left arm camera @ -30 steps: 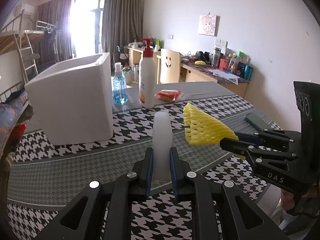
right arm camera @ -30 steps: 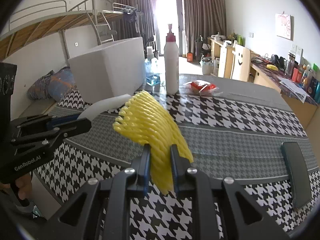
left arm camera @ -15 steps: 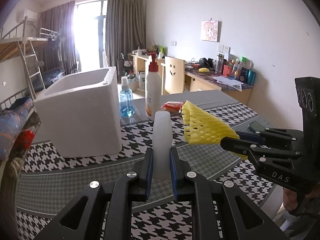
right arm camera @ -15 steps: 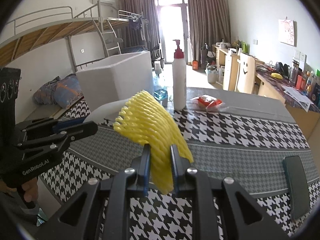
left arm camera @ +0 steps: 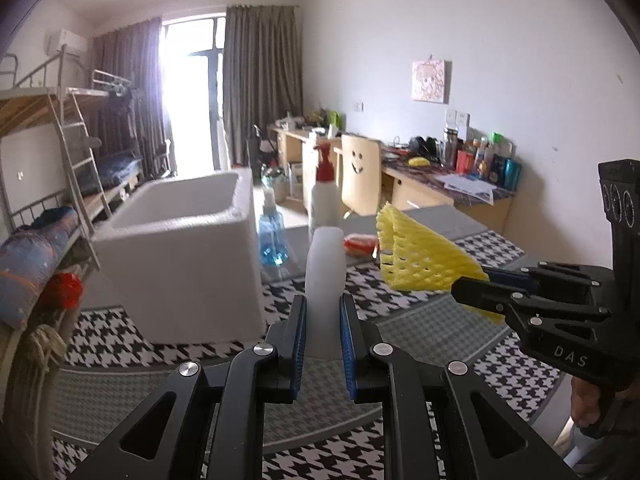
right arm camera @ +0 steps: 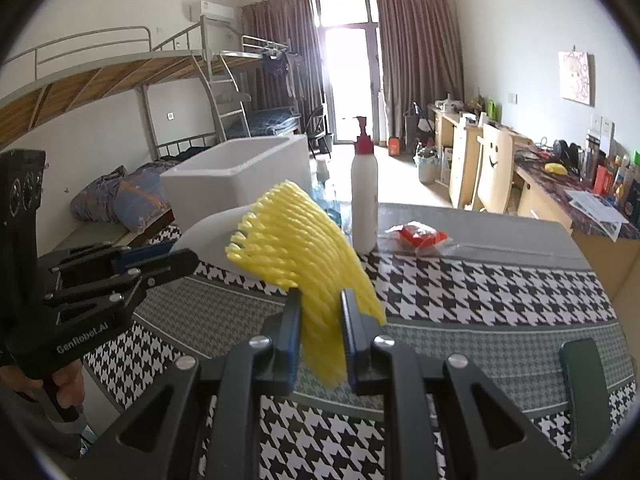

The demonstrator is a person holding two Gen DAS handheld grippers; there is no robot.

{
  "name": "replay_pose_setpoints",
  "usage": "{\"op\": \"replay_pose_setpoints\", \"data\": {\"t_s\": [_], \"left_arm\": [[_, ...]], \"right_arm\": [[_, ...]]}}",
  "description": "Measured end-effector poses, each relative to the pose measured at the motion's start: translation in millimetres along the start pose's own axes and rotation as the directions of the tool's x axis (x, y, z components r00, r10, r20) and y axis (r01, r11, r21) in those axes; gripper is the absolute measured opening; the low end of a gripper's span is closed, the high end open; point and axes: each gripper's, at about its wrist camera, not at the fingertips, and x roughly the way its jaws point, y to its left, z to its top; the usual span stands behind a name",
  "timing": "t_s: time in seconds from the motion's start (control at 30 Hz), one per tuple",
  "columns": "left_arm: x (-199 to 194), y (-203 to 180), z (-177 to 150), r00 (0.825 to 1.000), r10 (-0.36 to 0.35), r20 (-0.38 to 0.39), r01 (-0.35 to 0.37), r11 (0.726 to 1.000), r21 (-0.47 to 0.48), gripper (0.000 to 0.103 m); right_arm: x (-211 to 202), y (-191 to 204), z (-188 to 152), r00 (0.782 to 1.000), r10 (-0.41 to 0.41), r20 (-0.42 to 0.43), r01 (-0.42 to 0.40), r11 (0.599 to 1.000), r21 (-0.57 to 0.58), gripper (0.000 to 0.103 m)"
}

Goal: Organize soft objects
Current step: 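Lift and carry the yellow brush in both tools over the white foam box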

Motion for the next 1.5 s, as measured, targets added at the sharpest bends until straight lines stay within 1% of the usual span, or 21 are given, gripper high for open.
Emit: {"op": "replay_pose_setpoints", "data": {"t_s": [0.23, 0.47, 0.77, 0.83, 0.9, 1.03, 1.17, 1.4, 1.5], "left_arm": [[-15, 3, 13, 0.999, 0.03, 0.044, -0.031, 0.999, 0.015, 0.017], [-22, 3, 20, 0.996, 0.032, 0.078, -0.034, 0.999, 0.029, 0.017], [-25, 7, 31, 0.993, 0.044, 0.113, -0.046, 0.999, 0.02, 0.017], [-25, 10, 35, 0.992, 0.042, 0.116, -0.044, 0.999, 0.012, 0.017], [-25, 15, 38, 0.991, 0.058, 0.117, -0.059, 0.998, 0.005, 0.017], [-25, 19, 44, 0.989, 0.068, 0.129, -0.068, 0.998, -0.005, 0.017], [-25, 22, 49, 0.988, 0.07, 0.137, -0.07, 0.998, -0.005, 0.017], [-24, 32, 58, 0.982, 0.11, 0.152, -0.11, 0.994, -0.012, 0.017], [-21, 36, 62, 0.98, 0.123, 0.155, -0.122, 0.992, -0.018, 0.017]], "right_arm": [[-5, 5, 12, 0.999, 0.002, 0.033, -0.002, 1.0, -0.018, 0.023], [-12, 12, 21, 0.998, 0.007, 0.064, -0.004, 0.999, -0.042, 0.023], [-11, 20, 34, 0.996, 0.02, 0.082, -0.014, 0.997, -0.069, 0.023], [-10, 22, 38, 0.996, 0.021, 0.087, -0.015, 0.997, -0.075, 0.023], [-10, 22, 41, 0.995, 0.024, 0.093, -0.016, 0.997, -0.08, 0.023], [-9, 25, 48, 0.995, 0.018, 0.103, -0.009, 0.995, -0.095, 0.023], [-8, 25, 56, 0.993, 0.02, 0.117, -0.01, 0.996, -0.089, 0.023], [-3, 28, 67, 0.992, 0.014, 0.129, -0.001, 0.995, -0.096, 0.023], [-1, 29, 71, 0.991, 0.036, 0.125, -0.023, 0.995, -0.101, 0.023]]}}
